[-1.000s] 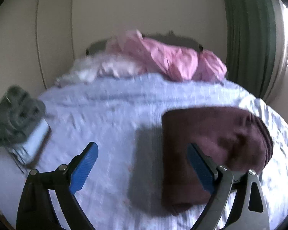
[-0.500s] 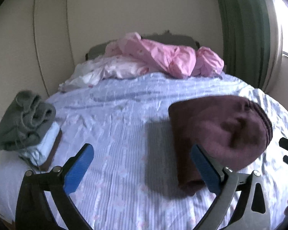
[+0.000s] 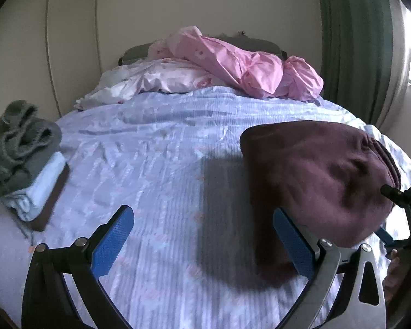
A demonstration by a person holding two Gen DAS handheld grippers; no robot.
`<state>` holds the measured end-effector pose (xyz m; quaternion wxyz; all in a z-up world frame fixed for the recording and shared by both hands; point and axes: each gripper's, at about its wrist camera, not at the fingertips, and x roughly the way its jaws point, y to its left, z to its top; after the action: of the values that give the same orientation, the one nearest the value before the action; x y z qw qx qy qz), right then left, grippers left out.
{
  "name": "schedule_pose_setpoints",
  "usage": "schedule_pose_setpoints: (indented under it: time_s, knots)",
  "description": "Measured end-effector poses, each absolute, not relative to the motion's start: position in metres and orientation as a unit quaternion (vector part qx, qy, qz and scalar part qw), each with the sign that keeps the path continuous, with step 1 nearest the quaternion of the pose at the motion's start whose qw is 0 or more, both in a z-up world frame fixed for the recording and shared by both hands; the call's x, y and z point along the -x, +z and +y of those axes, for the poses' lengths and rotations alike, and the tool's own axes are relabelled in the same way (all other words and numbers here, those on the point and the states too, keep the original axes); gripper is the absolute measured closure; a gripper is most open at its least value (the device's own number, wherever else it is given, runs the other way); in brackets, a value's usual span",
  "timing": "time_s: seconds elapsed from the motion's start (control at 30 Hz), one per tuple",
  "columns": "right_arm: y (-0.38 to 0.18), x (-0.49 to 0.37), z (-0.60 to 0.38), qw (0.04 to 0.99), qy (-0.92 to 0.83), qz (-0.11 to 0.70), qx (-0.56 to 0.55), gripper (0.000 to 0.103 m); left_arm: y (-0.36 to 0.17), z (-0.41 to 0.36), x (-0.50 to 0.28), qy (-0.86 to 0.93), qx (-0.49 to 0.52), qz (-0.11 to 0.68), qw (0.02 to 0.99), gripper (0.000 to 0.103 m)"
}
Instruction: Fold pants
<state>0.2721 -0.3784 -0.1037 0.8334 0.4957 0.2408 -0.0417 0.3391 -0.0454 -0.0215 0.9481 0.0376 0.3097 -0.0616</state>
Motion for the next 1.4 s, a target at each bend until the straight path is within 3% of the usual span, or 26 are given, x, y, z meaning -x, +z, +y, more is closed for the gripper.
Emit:
schedule_pose_setpoints:
  time_s: [0.63, 0.93, 1.1, 1.23, 1.27, 1.33, 1.4]
  knots:
    - [-0.14, -0.329, -0.397, 0.799, 0.004, 0.212, -0.563, 0.0, -0.039, -0.093, -0.439, -0.147, 0.031, 0.343, 0.927, 0.0]
    - [-0.142, -0.335, -0.394, 0.805, 0.0, 0.214, -0.553, 0.0, -0.085, -0.108, -0.492, -0.238, 0.091, 0.436, 0.863, 0.0]
    - [-0.141, -0.34, -0.39, 0.817, -0.015, 0.223, -0.532, 0.0, -0.127, -0.093, -0.511, -0.28, 0.191, 0.501, 0.796, 0.0]
    - [-0.138, -0.344, -0.386, 0.826, -0.023, 0.232, -0.513, 0.0, -0.123, -0.102, -0.512, -0.289, 0.189, 0.51, 0.788, 0.0]
    - [-0.138, -0.343, -0.388, 0.823, -0.022, 0.233, -0.517, 0.001, -0.123, -0.107, -0.514, -0.295, 0.195, 0.516, 0.78, 0.002]
    - [-0.138, -0.343, -0.391, 0.818, -0.025, 0.235, -0.525, 0.006, -0.125, -0.114, -0.519, -0.316, 0.228, 0.529, 0.753, 0.024]
    - [-0.135, -0.344, -0.392, 0.818, -0.03, 0.242, -0.522, 0.016, -0.124, -0.117, -0.519, -0.301, 0.241, 0.538, 0.75, 0.025]
